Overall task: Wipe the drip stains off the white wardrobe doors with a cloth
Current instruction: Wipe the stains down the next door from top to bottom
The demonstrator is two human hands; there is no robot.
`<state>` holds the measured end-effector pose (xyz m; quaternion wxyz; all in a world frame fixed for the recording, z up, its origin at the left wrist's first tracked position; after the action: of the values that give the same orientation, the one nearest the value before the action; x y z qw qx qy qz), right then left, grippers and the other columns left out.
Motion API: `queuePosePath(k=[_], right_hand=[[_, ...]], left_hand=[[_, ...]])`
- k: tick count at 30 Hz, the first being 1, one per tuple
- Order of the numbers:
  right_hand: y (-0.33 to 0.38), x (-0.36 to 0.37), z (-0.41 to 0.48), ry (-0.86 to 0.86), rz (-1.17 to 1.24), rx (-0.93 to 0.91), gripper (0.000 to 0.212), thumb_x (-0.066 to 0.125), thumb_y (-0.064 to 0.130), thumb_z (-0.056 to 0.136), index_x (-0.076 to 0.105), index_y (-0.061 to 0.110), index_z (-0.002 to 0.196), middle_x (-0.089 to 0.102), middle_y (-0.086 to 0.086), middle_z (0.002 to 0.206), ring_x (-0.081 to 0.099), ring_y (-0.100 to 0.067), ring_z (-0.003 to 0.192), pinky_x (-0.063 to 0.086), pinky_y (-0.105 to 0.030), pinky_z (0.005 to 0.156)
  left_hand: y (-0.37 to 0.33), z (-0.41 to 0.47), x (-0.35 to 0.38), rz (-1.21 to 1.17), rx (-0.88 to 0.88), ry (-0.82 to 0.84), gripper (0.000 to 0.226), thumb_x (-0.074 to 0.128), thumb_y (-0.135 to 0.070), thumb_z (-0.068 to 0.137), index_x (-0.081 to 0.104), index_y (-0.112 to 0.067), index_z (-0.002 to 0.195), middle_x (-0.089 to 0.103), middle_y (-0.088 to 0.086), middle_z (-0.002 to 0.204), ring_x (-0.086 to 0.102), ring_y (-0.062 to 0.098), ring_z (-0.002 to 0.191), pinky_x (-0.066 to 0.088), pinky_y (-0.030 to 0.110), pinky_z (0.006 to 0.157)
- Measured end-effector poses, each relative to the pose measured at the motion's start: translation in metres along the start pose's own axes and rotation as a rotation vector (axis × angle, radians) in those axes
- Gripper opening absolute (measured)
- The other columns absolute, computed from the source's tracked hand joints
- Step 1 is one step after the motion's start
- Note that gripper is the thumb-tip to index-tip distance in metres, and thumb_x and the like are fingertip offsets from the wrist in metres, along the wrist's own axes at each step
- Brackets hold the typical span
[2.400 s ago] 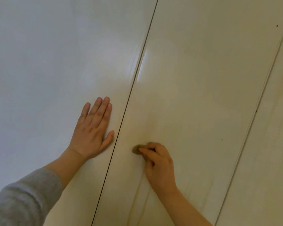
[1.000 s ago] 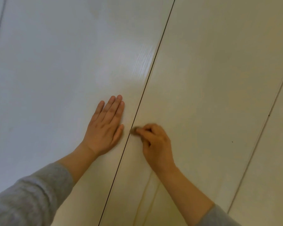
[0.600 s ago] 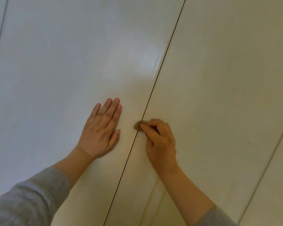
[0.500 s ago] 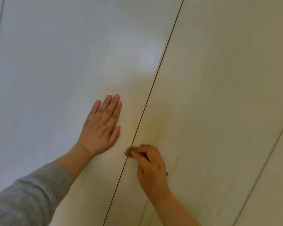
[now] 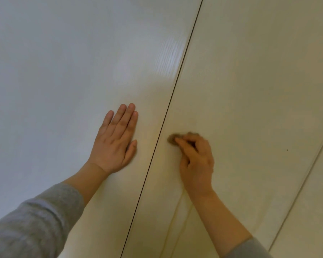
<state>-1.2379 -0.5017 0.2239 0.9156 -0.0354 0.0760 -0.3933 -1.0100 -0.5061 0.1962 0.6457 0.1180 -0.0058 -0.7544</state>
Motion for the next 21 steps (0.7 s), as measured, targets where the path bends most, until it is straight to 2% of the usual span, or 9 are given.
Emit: queuePosePath(k=[3,5,6,8,10,13,15,18,21], right_hand=[[0.014,-0.001,-0.073,0.111,0.078,-0.052,0.044,0.036,0.013,0.105,0.078,0.006,0.096,0.064,0.0,0.103,0.058,-0.02,0.101,0.042,-0.019,0.1],[0.021,-0.005,-0.11,0.214,0.085,-0.066,0.048,0.034,0.02,0.107,0.078,0.008,0.094,0.059,0.004,0.104,0.058,-0.017,0.101,0.049,-0.023,0.094],[0.023,-0.006,-0.118,0.254,0.08,-0.07,0.049,0.033,0.023,0.107,0.078,0.009,0.094,0.056,0.006,0.104,0.058,-0.016,0.1,0.051,-0.024,0.092],[0.021,-0.01,-0.106,0.282,0.091,-0.062,0.046,0.036,0.022,0.106,0.078,0.01,0.094,0.054,0.008,0.105,0.058,-0.015,0.099,0.048,-0.017,0.093],[0.009,-0.018,-0.069,0.224,0.098,-0.01,0.031,0.046,0.012,0.098,0.077,0.01,0.098,0.059,0.004,0.105,0.059,-0.017,0.099,0.042,-0.013,0.095],[-0.019,-0.032,0.006,0.055,-0.004,0.07,0.033,0.049,0.004,0.085,0.077,0.009,0.103,0.065,-0.01,0.101,0.06,-0.025,0.096,0.042,-0.02,0.089],[-0.032,-0.038,0.034,-0.027,-0.054,0.085,0.031,0.054,-0.003,0.085,0.076,0.008,0.103,0.064,-0.013,0.1,0.057,-0.023,0.096,0.041,-0.018,0.088],[-0.036,-0.034,0.015,-0.018,-0.061,0.067,0.032,0.051,-0.005,0.085,0.076,0.006,0.102,0.065,-0.013,0.102,0.059,-0.026,0.098,0.04,-0.018,0.092],[-0.023,-0.026,-0.058,0.037,-0.011,0.052,0.033,0.044,0.001,0.09,0.077,0.003,0.095,0.064,-0.006,0.101,0.057,-0.024,0.101,0.041,-0.02,0.098]], left_hand=[[0.001,0.0,0.001,0.01,0.006,0.004,0.065,0.031,-0.031,0.098,0.022,0.001,0.154,0.017,0.018,0.163,0.014,0.032,0.152,0.008,0.048,0.124],[0.001,-0.001,0.001,0.014,0.002,0.01,0.066,0.031,-0.031,0.098,0.021,0.001,0.154,0.016,0.018,0.163,0.013,0.032,0.152,0.008,0.048,0.124],[0.001,-0.001,0.001,0.013,0.001,0.01,0.066,0.03,-0.031,0.098,0.02,0.001,0.154,0.016,0.018,0.163,0.013,0.032,0.152,0.008,0.049,0.124],[0.001,-0.001,0.0,0.007,0.004,0.005,0.066,0.03,-0.031,0.098,0.02,0.001,0.154,0.016,0.018,0.163,0.014,0.033,0.152,0.009,0.049,0.124],[0.001,-0.001,0.0,-0.007,0.007,-0.008,0.065,0.031,-0.03,0.098,0.022,0.002,0.154,0.017,0.019,0.162,0.015,0.033,0.151,0.011,0.051,0.123],[0.0,0.0,-0.001,-0.017,0.006,-0.022,0.065,0.031,-0.03,0.098,0.024,0.002,0.153,0.019,0.019,0.162,0.016,0.033,0.151,0.013,0.052,0.123],[0.0,0.0,0.0,-0.02,0.008,-0.024,0.064,0.031,-0.03,0.098,0.025,0.003,0.153,0.019,0.02,0.162,0.016,0.034,0.151,0.014,0.053,0.123],[0.0,0.0,0.0,-0.02,0.012,-0.033,0.064,0.031,-0.029,0.098,0.026,0.003,0.152,0.02,0.02,0.161,0.018,0.035,0.151,0.014,0.053,0.122],[0.0,0.0,0.0,-0.014,0.014,-0.036,0.064,0.031,-0.03,0.098,0.026,0.003,0.152,0.02,0.02,0.161,0.018,0.035,0.15,0.014,0.052,0.123]])
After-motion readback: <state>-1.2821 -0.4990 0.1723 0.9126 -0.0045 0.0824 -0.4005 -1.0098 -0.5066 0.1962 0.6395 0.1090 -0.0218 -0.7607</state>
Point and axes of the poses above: each hand's wrist, its own z-axis towards the middle knuckle, its own x-axis out of the palm, y = z × x, the point moved 1 cm from there along z, towards the middle knuckle
